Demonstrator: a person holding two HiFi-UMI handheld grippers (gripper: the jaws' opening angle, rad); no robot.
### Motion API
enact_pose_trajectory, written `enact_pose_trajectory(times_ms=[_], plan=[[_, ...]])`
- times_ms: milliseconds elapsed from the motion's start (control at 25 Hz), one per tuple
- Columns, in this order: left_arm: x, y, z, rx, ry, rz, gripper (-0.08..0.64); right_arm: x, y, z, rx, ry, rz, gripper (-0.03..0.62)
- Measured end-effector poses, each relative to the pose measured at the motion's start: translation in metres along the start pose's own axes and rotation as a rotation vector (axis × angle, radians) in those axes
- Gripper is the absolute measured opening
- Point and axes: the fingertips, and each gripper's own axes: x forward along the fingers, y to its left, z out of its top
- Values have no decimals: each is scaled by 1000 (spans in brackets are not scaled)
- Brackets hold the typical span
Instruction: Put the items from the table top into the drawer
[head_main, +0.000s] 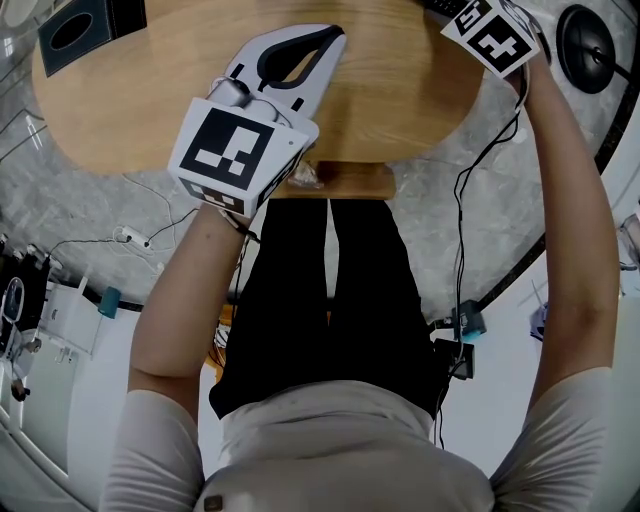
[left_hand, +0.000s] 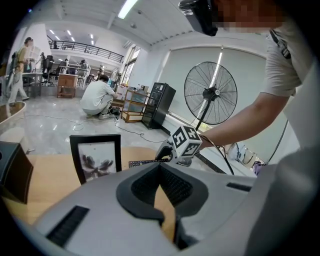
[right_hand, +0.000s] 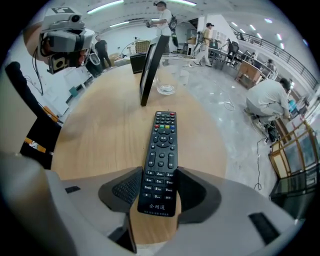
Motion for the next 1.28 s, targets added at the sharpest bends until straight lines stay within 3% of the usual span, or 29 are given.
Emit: enact_pose_trajectory(times_ms=[760,1280], plan=[[-36,-47,15,21,-29,25,9,-59,90,-8,250,-129,40,229],[-92,-78,1,-22,-51,116,9,-110,165,9,264,-220,61,229]])
